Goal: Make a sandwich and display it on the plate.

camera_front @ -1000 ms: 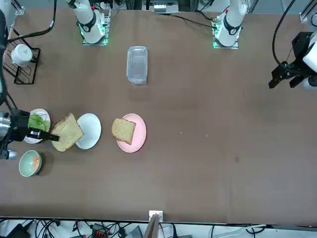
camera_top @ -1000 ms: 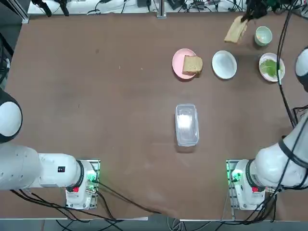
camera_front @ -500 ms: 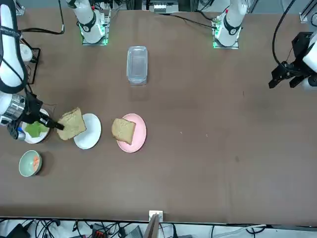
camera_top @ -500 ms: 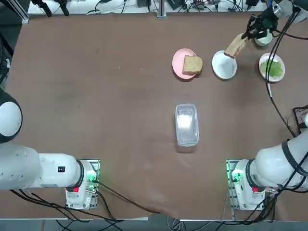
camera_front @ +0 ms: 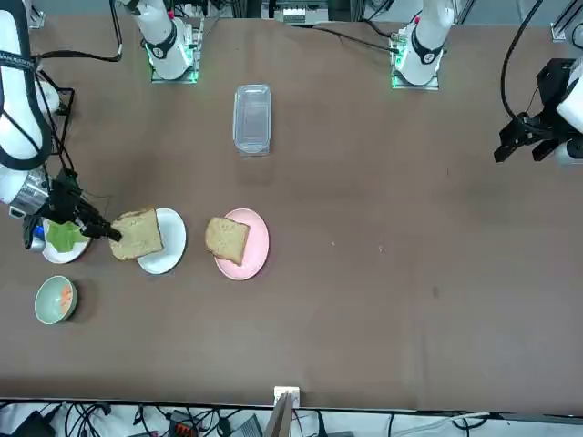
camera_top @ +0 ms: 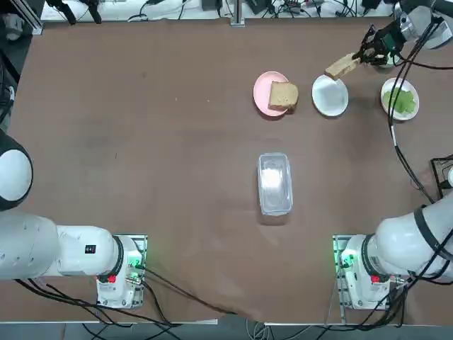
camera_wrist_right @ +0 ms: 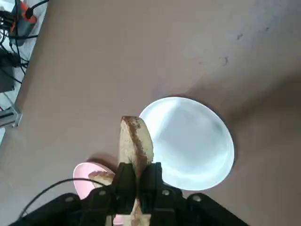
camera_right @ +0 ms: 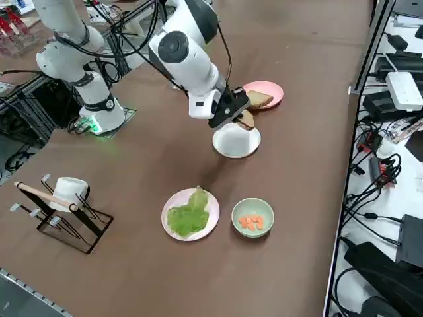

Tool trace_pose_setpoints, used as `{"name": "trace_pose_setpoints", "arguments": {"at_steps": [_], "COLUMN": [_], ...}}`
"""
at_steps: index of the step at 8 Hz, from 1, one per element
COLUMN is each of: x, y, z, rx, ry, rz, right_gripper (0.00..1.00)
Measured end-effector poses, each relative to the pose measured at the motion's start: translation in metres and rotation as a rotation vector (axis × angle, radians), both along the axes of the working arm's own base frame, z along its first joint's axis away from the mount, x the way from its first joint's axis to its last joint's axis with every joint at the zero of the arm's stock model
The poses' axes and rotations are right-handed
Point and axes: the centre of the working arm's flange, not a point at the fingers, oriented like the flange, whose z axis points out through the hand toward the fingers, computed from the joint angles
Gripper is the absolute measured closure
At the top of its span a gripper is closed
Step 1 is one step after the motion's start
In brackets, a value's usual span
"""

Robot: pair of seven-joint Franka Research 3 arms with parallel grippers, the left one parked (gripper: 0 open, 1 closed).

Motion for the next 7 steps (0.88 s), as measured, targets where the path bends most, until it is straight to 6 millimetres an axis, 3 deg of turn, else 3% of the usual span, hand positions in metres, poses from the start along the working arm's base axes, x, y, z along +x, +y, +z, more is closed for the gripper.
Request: {"name": "trace_pose_setpoints", "arguments": {"at_steps": [4,7], "x": [-0.002,-0.002], "y": [0.003,0.005], "z": [-0.049,-0.069], "rx": [0.092,0.116], "ry": [0.003,0.028], "rz": [0.007,-0.013], "right_gripper": [0.92,0.92]}}
